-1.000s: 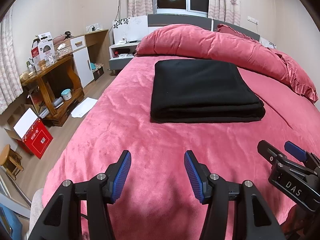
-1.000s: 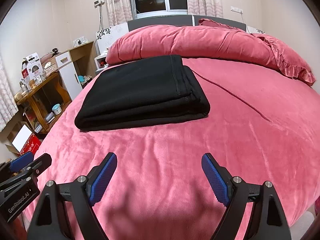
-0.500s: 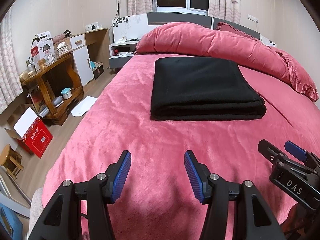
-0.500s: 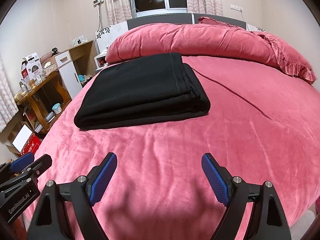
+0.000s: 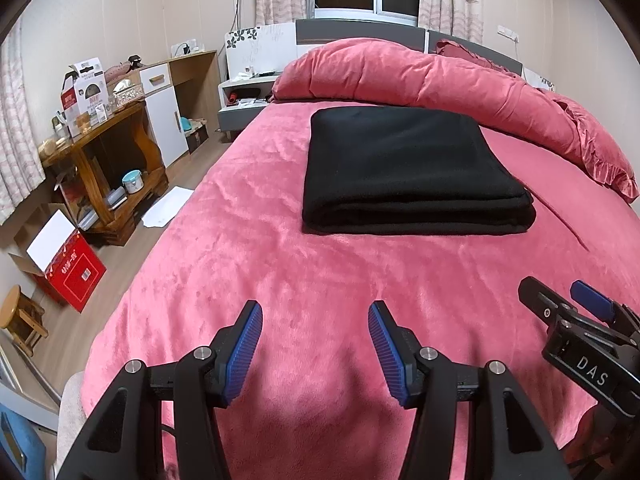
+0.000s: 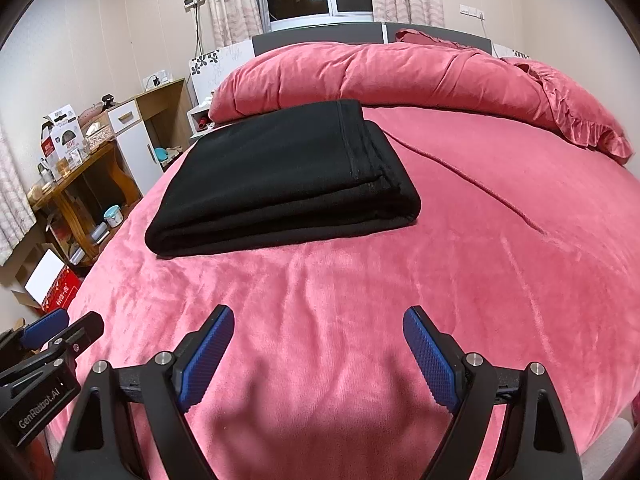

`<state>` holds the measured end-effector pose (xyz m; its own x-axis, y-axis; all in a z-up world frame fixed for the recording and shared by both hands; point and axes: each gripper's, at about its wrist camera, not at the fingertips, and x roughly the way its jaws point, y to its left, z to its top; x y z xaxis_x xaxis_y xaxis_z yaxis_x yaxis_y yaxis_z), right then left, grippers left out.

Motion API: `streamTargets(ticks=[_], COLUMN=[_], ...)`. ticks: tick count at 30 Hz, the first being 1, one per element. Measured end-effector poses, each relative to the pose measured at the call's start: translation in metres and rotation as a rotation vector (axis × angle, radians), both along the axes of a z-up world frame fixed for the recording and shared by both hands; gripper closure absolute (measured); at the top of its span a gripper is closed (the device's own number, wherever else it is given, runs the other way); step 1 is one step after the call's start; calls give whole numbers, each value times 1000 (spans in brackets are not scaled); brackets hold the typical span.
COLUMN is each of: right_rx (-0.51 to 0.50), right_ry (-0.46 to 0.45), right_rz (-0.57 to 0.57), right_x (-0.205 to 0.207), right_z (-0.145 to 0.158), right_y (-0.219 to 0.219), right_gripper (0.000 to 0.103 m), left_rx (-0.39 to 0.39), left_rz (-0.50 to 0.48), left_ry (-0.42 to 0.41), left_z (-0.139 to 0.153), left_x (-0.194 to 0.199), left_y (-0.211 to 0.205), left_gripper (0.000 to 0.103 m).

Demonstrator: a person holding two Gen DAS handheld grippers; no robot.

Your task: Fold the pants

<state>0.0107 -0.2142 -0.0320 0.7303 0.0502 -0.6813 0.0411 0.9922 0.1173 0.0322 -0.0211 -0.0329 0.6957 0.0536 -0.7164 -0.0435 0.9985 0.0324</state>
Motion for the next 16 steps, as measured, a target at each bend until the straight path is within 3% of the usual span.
streamTargets(ticks=[16], right_rx=[6], right_ry=[13], right_rz=[-1], right_x=[1], right_z=[-5], right_y=[0], right_gripper=[16], left_rx=[-12], left_rz=[-1], left_ry=[50], left_z=[-9], left_x=[5], left_y=[0], left_gripper=[47])
